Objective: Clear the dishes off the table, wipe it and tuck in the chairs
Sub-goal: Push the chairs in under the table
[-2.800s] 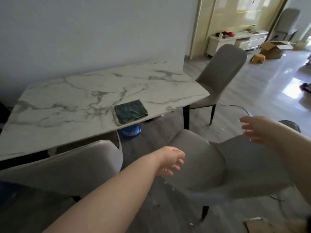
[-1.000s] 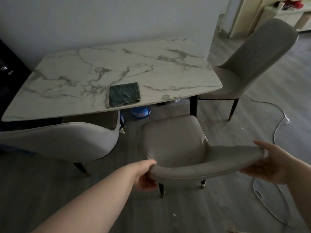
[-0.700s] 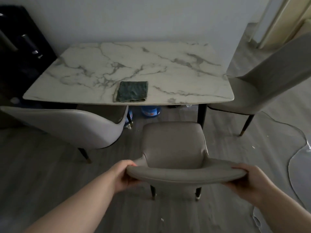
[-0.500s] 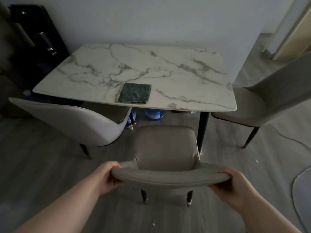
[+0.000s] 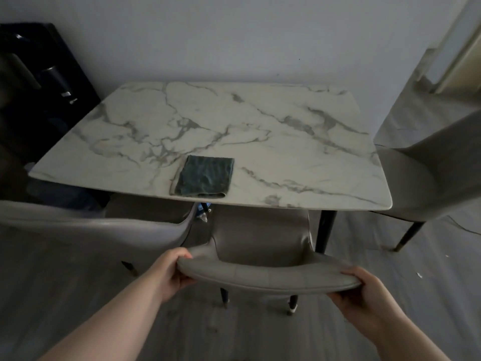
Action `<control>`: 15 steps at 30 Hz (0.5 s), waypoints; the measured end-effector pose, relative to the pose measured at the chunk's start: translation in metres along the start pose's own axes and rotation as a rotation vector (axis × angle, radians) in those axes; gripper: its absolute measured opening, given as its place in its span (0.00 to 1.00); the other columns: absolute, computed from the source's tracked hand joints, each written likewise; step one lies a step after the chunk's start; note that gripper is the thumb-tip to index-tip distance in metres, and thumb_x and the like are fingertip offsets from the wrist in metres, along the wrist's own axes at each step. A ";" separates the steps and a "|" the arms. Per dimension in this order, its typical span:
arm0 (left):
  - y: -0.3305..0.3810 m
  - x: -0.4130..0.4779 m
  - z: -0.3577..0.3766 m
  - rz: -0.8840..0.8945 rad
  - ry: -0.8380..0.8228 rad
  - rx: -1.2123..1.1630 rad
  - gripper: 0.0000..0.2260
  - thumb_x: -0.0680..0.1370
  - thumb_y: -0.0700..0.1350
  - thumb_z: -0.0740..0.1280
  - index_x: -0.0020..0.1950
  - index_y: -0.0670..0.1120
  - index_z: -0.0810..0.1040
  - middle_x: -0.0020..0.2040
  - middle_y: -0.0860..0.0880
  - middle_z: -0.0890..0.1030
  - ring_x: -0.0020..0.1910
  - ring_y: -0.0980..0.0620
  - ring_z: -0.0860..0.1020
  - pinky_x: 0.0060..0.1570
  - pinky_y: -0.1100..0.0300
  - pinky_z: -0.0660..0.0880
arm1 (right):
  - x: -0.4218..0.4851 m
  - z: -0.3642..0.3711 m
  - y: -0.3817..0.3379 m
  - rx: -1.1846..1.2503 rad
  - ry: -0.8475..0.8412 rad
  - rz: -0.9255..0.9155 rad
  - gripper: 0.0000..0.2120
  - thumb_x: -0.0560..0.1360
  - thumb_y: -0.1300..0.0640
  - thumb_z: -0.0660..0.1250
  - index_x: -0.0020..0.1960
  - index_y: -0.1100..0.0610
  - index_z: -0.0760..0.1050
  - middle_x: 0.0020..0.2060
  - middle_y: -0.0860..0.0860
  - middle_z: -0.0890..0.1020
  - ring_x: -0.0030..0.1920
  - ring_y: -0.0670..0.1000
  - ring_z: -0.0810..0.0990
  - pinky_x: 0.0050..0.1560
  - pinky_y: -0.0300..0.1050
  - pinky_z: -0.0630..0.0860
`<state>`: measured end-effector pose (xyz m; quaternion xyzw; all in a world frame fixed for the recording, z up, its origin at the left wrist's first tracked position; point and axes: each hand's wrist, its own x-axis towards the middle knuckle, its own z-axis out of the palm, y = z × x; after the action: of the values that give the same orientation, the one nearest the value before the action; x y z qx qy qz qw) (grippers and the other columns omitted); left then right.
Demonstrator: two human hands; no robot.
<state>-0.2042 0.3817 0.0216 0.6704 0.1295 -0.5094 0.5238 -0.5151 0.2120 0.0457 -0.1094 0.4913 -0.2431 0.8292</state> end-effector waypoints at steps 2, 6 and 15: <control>0.018 0.019 0.010 -0.025 -0.012 0.019 0.10 0.74 0.35 0.58 0.33 0.43 0.69 0.26 0.44 0.73 0.31 0.47 0.74 0.26 0.60 0.77 | 0.012 0.014 -0.011 0.003 0.003 -0.012 0.10 0.66 0.65 0.65 0.47 0.64 0.74 0.32 0.58 0.82 0.38 0.54 0.81 0.31 0.45 0.81; 0.054 0.047 0.027 -0.038 -0.033 0.035 0.05 0.72 0.36 0.60 0.37 0.42 0.71 0.33 0.43 0.73 0.34 0.47 0.75 0.29 0.59 0.78 | 0.038 0.035 -0.029 0.051 0.048 -0.023 0.04 0.72 0.64 0.62 0.46 0.63 0.73 0.33 0.58 0.80 0.34 0.53 0.81 0.29 0.45 0.80; 0.108 0.068 0.021 -0.052 0.046 0.025 0.05 0.74 0.34 0.58 0.41 0.38 0.72 0.26 0.41 0.76 0.34 0.45 0.75 0.23 0.58 0.77 | 0.079 0.080 -0.036 0.054 -0.012 0.034 0.11 0.71 0.65 0.61 0.52 0.63 0.73 0.35 0.60 0.81 0.32 0.54 0.83 0.34 0.46 0.82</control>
<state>-0.1091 0.2947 0.0286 0.6849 0.1525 -0.5089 0.4987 -0.4248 0.1364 0.0398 -0.0802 0.4814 -0.2413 0.8388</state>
